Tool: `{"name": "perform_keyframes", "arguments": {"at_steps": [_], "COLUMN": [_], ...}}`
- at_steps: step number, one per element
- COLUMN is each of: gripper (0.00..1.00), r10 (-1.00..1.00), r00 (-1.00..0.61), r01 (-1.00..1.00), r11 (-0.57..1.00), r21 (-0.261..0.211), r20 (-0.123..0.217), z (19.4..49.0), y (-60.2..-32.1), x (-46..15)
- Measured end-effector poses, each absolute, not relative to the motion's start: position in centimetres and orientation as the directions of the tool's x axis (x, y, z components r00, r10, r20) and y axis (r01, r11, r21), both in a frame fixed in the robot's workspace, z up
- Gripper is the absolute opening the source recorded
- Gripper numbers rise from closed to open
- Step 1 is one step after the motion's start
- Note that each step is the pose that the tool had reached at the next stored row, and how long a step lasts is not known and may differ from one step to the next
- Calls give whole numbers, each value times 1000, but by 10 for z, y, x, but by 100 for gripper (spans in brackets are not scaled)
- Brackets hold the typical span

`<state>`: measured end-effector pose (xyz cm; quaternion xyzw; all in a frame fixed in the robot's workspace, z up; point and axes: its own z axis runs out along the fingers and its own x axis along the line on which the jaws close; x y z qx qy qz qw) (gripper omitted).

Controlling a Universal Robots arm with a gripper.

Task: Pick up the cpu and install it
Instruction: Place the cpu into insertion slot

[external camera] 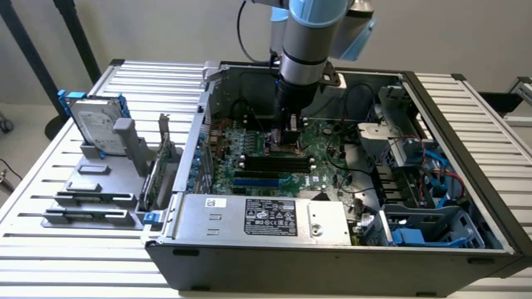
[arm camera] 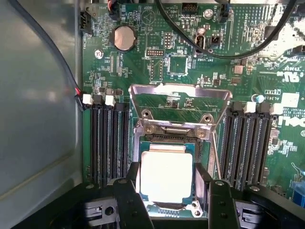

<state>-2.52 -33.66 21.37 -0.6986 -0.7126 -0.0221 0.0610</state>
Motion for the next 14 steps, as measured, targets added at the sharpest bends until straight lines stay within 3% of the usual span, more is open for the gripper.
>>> {"name": "perform_keyframes", "arguments": {"at_steps": [14], "gripper": [54], "r10": [996], "r00": [27], "r01": [1000], "r11": [-26], "r21": [-13], "r20": [87], "z": [212], "y": [-337], "x": [-34]}}
